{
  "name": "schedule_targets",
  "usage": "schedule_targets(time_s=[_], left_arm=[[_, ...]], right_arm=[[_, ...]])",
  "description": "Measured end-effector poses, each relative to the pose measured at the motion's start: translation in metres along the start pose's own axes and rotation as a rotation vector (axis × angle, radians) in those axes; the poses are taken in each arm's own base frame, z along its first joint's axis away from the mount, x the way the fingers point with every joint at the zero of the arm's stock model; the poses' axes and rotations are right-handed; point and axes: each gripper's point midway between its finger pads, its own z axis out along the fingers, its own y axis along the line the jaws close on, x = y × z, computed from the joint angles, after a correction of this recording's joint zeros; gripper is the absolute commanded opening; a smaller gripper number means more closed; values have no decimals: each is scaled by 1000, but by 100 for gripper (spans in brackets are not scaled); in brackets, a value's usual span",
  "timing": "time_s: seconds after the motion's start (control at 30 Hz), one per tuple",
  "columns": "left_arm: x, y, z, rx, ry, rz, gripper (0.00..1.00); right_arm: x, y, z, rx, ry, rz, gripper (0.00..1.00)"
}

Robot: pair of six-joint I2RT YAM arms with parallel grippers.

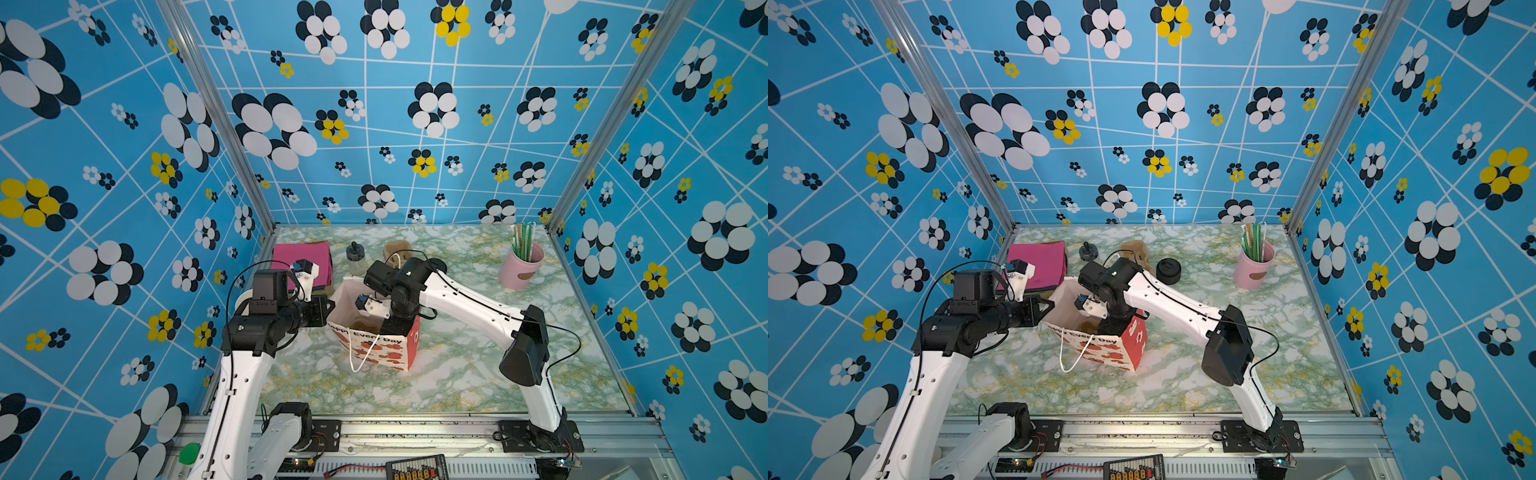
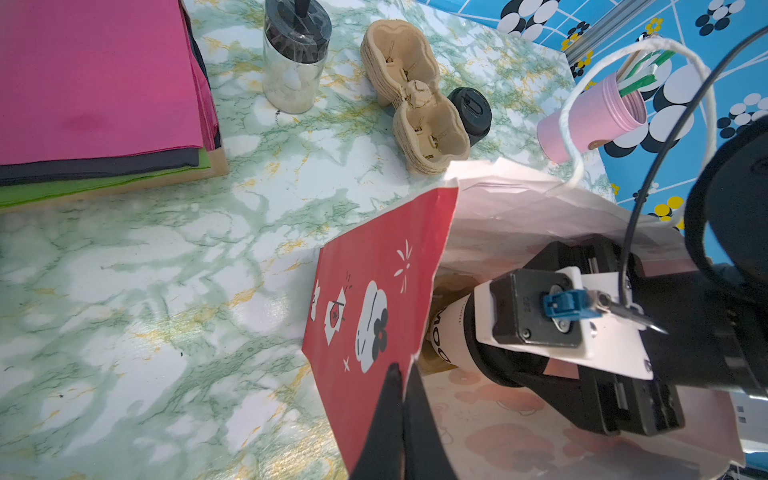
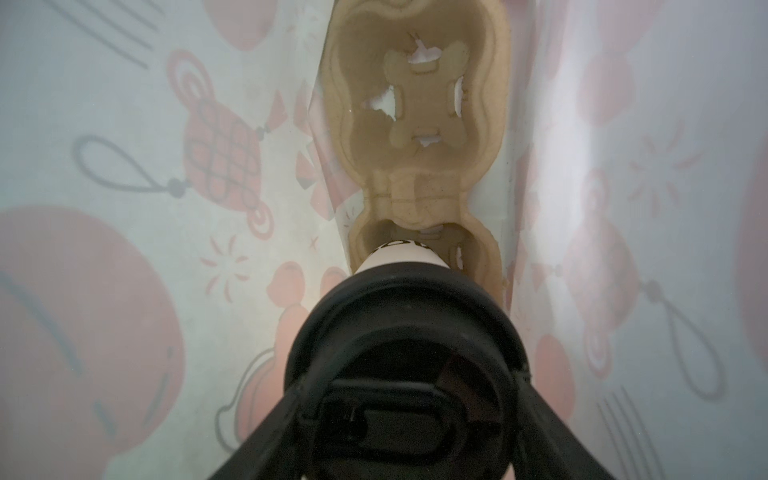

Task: Pack the takeout coffee
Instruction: 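Lower the coffee cup into the bag onto the carrier with the right gripper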

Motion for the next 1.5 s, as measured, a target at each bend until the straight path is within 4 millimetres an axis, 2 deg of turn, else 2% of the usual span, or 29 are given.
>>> schedule_targets(time_s=[0.2, 0.37, 1.17, 1.33, 1.5], left_arm=[[0, 0, 0, 0, 0, 0, 0], [0, 0, 0, 0, 1, -1, 0], [0, 0, 1, 0, 1, 0, 0], [0, 2, 0, -9, 4, 5, 0], [0, 3, 1, -33, 18, 20, 0]], right_arm=[[-1, 0, 2, 1, -2, 3, 63], [-3, -2, 15, -1, 13, 9, 62], [-4, -1, 18, 7, -2, 18, 61], [-5, -1, 16, 9, -6, 19, 67], [-5, -2, 11, 23, -2, 14, 81]])
